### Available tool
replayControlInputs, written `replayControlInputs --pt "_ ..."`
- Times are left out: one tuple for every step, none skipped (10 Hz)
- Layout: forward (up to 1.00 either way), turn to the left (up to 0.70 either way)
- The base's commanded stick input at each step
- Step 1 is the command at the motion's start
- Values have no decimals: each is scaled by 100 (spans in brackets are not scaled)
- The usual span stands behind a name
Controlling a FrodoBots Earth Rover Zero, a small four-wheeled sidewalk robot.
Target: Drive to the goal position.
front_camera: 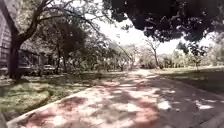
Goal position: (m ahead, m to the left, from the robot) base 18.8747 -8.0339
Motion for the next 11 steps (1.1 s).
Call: replayControlInputs --pt "70 0" --pt "70 0" --pt "70 0" --pt "70 0" --pt "70 0" --pt "70 0" --pt "70 0" --pt "70 0" --pt "70 0" --pt "70 0" --pt "70 0"
